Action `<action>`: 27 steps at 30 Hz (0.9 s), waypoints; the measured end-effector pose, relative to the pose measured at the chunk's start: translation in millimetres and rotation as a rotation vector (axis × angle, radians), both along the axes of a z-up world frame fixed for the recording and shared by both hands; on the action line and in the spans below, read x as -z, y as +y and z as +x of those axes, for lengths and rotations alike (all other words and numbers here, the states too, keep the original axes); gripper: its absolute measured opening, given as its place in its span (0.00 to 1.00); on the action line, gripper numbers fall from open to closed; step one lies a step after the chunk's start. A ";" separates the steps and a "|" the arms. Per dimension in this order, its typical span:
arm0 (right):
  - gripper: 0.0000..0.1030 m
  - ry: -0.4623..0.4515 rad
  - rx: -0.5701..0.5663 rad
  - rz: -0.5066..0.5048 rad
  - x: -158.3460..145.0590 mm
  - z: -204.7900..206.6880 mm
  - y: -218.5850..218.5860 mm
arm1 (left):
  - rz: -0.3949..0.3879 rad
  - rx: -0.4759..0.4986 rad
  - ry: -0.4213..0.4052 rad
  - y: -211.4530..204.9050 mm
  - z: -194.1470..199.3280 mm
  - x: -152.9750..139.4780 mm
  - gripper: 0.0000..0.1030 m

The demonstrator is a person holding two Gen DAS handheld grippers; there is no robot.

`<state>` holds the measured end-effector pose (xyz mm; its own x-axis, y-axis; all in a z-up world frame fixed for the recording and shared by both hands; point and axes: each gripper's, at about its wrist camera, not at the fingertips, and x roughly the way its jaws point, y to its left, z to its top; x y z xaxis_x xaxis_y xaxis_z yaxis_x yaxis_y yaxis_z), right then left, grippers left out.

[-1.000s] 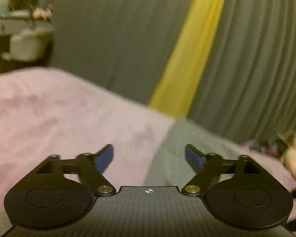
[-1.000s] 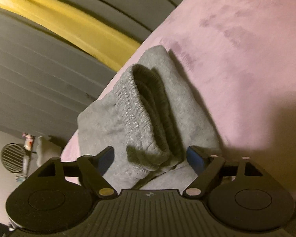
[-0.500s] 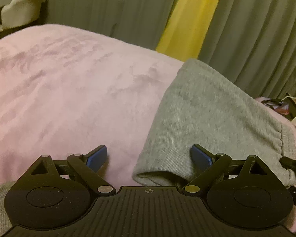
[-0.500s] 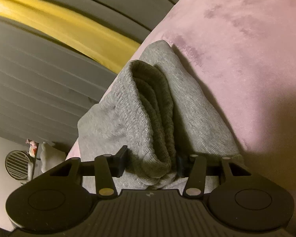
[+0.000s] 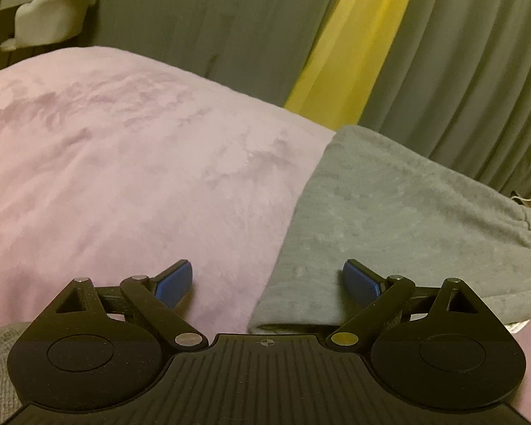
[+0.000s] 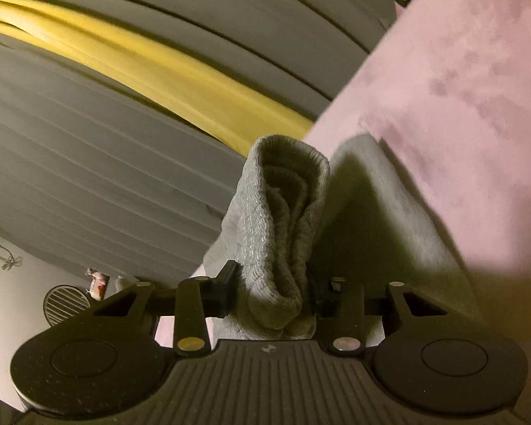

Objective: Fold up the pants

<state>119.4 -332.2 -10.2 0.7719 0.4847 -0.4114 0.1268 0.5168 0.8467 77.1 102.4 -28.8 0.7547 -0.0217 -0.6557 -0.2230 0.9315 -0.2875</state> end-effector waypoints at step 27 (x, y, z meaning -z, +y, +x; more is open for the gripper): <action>0.90 0.173 -0.223 -0.242 55.9 43.7 -4.8 | -0.201 0.471 0.219 -11.1 120.9 35.3 0.96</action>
<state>163.1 -337.0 -66.0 0.5674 0.5058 -0.6498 0.1196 0.7301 0.6728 198.0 91.3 -64.1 0.4799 -0.4647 -0.7441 0.1301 0.8765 -0.4635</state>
